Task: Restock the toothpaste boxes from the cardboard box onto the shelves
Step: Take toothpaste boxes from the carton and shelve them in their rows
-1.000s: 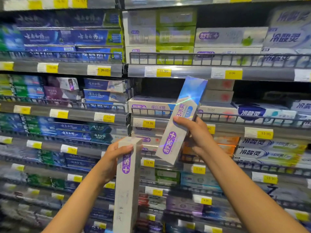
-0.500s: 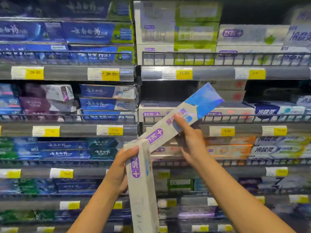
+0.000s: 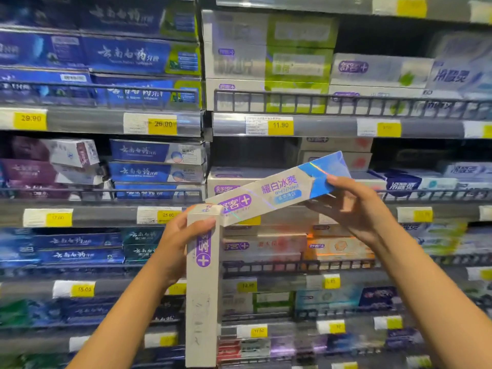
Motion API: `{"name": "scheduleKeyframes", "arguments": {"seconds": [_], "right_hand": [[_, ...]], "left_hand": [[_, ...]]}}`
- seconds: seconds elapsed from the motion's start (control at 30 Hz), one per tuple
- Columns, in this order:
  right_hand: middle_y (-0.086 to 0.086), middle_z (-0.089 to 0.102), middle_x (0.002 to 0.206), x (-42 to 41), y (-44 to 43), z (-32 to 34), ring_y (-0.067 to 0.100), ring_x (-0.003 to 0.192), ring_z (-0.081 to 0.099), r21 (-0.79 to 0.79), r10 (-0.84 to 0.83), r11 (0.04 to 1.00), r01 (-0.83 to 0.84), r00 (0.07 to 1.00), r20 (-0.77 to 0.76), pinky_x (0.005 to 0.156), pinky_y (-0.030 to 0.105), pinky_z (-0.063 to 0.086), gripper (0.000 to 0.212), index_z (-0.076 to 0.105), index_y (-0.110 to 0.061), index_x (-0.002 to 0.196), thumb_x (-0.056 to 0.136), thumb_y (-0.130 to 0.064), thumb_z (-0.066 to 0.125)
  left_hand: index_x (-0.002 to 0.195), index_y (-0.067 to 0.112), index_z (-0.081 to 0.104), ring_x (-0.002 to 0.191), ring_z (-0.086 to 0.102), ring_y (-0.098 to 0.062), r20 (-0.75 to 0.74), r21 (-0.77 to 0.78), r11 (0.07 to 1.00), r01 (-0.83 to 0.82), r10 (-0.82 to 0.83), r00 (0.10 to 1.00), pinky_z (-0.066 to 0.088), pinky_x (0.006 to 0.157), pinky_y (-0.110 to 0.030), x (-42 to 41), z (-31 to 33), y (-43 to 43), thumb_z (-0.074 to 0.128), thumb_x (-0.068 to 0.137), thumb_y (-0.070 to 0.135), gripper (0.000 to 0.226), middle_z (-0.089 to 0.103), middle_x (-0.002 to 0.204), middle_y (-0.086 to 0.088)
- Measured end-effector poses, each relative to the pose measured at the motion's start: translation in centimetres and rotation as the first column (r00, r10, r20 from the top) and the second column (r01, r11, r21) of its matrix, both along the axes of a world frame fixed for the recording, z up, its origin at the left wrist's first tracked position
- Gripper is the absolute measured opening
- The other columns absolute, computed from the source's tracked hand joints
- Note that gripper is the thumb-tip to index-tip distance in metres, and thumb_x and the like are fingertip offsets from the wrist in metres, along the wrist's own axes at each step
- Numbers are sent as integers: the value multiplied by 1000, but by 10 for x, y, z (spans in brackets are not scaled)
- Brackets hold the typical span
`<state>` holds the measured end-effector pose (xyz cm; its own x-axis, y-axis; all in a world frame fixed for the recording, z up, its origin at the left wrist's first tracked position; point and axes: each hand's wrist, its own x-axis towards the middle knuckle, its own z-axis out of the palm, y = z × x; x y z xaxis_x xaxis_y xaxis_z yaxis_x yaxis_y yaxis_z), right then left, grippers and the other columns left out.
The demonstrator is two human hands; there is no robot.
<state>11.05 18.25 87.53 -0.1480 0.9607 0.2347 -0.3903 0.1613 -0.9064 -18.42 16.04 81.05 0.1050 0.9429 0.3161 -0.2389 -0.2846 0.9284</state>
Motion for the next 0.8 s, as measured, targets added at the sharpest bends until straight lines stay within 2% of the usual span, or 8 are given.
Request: {"name": "scheduleKeyframes", "arguments": {"seconds": [0.07,0.17,0.27,0.4,0.53,0.63,0.7,0.8], "right_hand": [[23,64,112,21,7,7,29,100,65,21,16,1000,-19,995,101,78,39,57,48,56,9,110,71,-15,69],[13,70,88,45,18,11,19,84,67,70,-36,998,5,896,442,73,34,53,41,70,-10,88,50,-17,82],[13,73,96,53,20,19,21,91,69,68,12,994,-88,698,716,87,35,53,35,70,-9,97,65,-7,82],[1,75,96,59,22,31,13,92,69,48,91,967,-249,517,851,83,29,56,25,72,-7,101,78,-16,71],[-3,75,94,62,36,27,6,81,69,157,46,959,-235,679,732,69,17,55,17,72,-11,97,82,-9,65],[0,75,90,64,49,22,7,79,67,228,-11,954,-196,735,678,69,19,55,19,71,-8,100,83,-11,64],[-2,75,82,62,59,15,8,77,68,236,-26,959,-156,781,624,63,18,54,20,70,-7,102,83,-9,63],[-5,75,78,58,74,8,7,75,70,231,-58,970,-70,861,505,59,17,53,38,65,-5,110,75,-17,72]], "left_hand": [[101,10,63,54,66,-17,-3,6,1000,-10,10,1000,53,48,-26,3,5,0,89,30,51,87,71,70,-5],[103,10,61,57,68,-20,-57,9,1000,-19,20,998,54,49,-28,9,9,-4,90,32,50,87,72,75,-8],[103,12,62,62,70,-21,-111,25,998,-52,54,992,54,51,-27,19,12,-9,90,32,51,87,73,80,-9],[110,8,60,66,70,-21,-123,32,990,-136,139,983,54,54,-27,25,12,-11,89,35,52,92,73,85,-9],[112,10,59,69,70,-21,-142,25,986,-166,168,976,54,57,-28,30,12,-10,88,39,52,89,72,87,-7],[110,11,60,72,69,-21,-112,36,978,-207,210,971,54,59,-28,30,8,-5,85,43,49,81,72,87,-5],[114,6,59,76,68,-23,-66,52,969,-240,243,968,54,64,-31,24,4,0,84,43,54,89,70,90,-8],[119,2,56,74,67,-22,-54,58,969,-239,242,969,54,66,-31,13,2,5,84,43,56,97,68,92,-11]]}}
